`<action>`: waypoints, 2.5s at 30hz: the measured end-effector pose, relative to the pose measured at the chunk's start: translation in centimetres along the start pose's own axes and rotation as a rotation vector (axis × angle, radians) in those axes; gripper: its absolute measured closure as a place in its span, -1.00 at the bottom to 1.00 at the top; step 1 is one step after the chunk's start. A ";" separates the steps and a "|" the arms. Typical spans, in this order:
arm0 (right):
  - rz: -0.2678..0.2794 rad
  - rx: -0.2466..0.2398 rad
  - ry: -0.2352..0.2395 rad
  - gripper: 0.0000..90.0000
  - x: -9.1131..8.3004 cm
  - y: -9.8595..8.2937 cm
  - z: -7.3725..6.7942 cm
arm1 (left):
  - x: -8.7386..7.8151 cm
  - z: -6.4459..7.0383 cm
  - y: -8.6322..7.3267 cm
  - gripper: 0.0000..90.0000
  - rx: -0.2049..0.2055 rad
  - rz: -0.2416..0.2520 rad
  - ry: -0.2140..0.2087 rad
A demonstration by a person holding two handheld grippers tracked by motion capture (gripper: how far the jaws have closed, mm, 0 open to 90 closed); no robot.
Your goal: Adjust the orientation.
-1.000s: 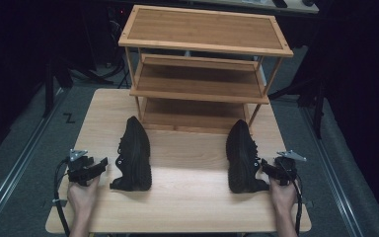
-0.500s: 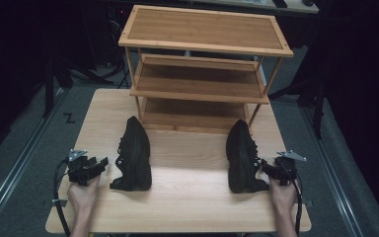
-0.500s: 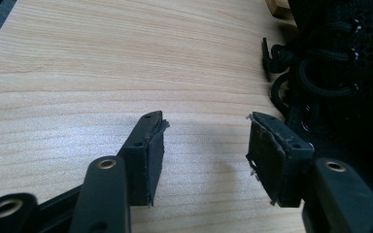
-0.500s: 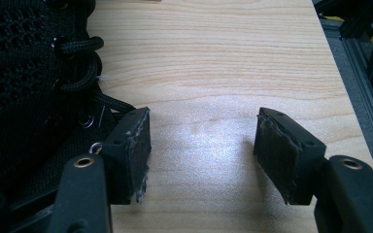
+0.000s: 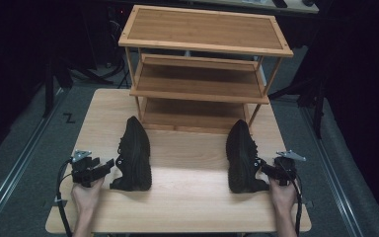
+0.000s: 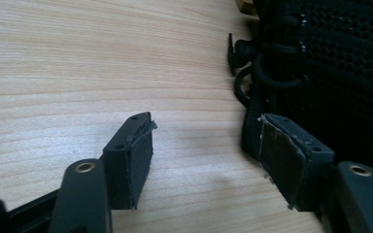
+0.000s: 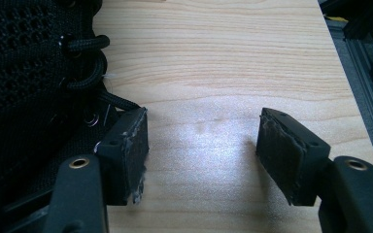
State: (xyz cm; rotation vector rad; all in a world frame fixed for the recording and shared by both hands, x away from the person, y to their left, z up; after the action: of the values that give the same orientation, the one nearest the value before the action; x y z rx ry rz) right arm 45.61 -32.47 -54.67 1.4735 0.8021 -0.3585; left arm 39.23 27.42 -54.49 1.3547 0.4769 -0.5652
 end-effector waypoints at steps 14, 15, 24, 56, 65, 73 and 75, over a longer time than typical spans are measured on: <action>0.000 -0.011 0.002 -0.20 0.0 0.0 0.0 | 0.4 2.7 0.0 -0.33 0.124 -0.027 -0.007; 0.000 -0.011 0.002 -0.20 0.0 0.0 0.0 | 0.6 2.9 0.0 -0.33 0.128 -0.031 -0.012; 0.000 -0.011 0.004 -0.20 0.0 0.0 0.0 | 1.5 4.1 0.0 -0.25 0.158 -0.044 -0.024; 0.000 -0.013 0.008 -0.20 0.0 0.0 0.0 | 2.8 9.0 0.9 -0.19 0.254 -0.050 -0.074; -0.001 -0.009 0.009 -0.20 0.0 0.0 -0.1 | 2.8 9.3 1.2 -0.18 0.243 -0.018 -0.071; -0.001 -0.008 0.010 -0.20 0.0 0.0 -0.1 | 2.7 9.6 1.7 -0.16 0.241 0.000 -0.065; -0.001 -0.005 0.010 -0.20 0.0 0.0 -0.1 | 2.6 9.8 2.0 -0.16 0.251 0.007 -0.059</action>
State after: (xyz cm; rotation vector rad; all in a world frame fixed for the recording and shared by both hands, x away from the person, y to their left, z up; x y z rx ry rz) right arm 45.57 -32.35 -54.67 1.4715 0.8110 -0.3505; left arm 42.48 17.67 -53.04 1.5731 0.3612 -0.6742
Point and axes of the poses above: each handheld gripper's, and its own axes: x roughly forward along the jaws, y roughly out of its top, z roughly to its right, the point moved 6 cm from there along x, roughly forward along the jaws, and after that the axes turned 9 degrees about y, right-handed, at the moved point
